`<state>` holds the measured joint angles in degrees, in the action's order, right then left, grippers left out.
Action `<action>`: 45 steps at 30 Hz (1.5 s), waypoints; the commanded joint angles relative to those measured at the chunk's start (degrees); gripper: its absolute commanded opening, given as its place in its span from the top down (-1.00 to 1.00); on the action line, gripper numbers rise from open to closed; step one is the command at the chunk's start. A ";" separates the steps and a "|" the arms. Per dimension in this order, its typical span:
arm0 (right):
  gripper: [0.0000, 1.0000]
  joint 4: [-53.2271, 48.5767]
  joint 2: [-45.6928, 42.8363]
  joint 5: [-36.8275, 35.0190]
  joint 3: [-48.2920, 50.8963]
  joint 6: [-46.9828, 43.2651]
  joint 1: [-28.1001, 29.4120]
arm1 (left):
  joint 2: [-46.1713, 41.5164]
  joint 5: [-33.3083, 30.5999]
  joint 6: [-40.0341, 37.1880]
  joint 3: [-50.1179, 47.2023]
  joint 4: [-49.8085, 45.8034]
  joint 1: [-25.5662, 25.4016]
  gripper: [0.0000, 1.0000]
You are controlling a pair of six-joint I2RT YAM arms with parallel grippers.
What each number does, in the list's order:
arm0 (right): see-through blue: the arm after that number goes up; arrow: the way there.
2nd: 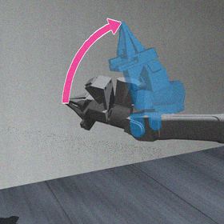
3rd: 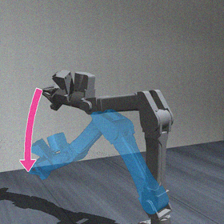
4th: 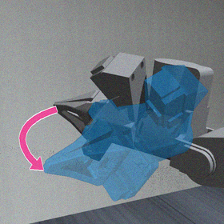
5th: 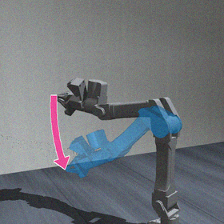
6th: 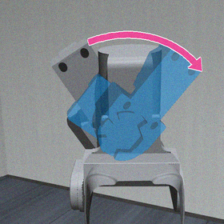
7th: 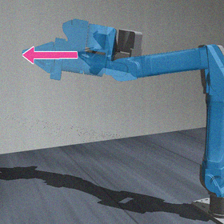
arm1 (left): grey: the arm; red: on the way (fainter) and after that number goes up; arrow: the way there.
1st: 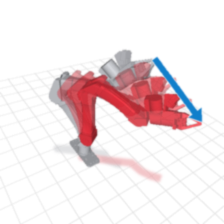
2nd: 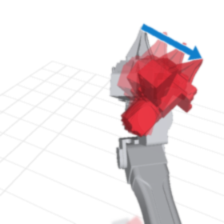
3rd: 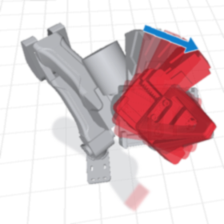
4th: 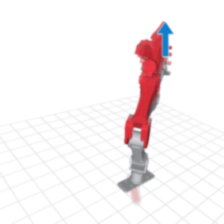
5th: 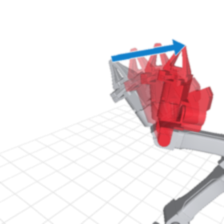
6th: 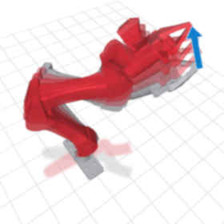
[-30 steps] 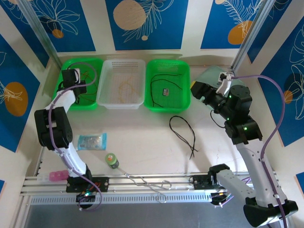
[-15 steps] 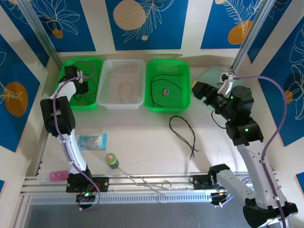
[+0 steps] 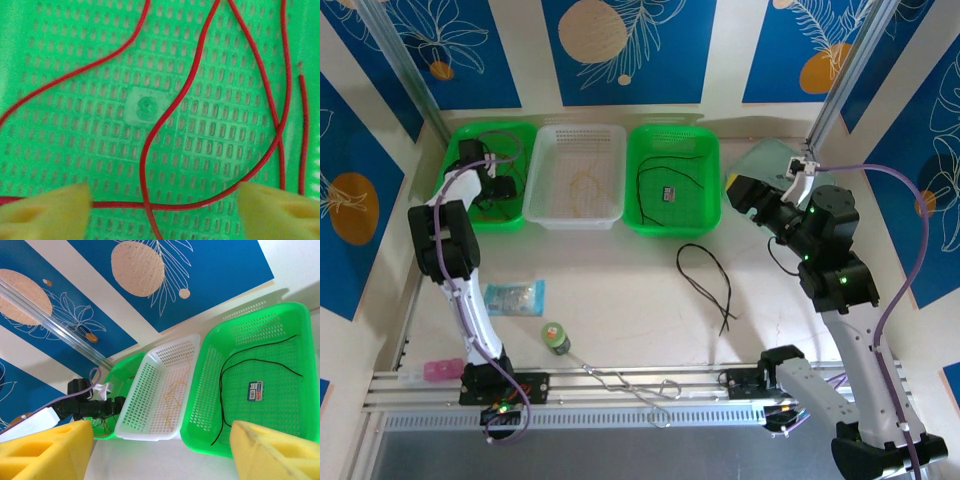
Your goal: Untangle the cables
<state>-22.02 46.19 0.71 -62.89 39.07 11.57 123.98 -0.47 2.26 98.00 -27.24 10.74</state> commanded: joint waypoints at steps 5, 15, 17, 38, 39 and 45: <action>-0.45 -1.05 -3.71 0.44 -0.80 0.82 -0.28 | -12.48 -3.82 -0.94 2.77 1.83 0.51 -0.92; -0.44 -4.54 -6.86 0.26 1.23 2.99 0.15 | -24.86 -2.08 -1.72 -0.49 -12.16 0.44 -0.85; -0.44 -3.29 -7.97 0.26 3.06 3.57 0.34 | -28.01 -2.70 -0.77 -3.60 -15.53 0.55 -0.83; -0.45 -1.99 -9.39 1.16 5.85 1.45 -0.11 | -38.11 13.97 15.68 -27.81 -10.38 9.56 -0.39; -0.45 -1.93 -9.37 1.14 5.94 1.53 -0.15 | -37.82 14.62 15.85 -28.12 -9.76 9.86 -0.30; -0.45 -1.19 -9.03 0.87 5.77 1.62 -0.20 | -36.67 15.67 17.22 -28.77 -7.11 10.43 0.01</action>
<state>-24.82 37.56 1.13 -57.34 41.39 11.60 86.43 12.34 17.87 69.63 -36.97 20.60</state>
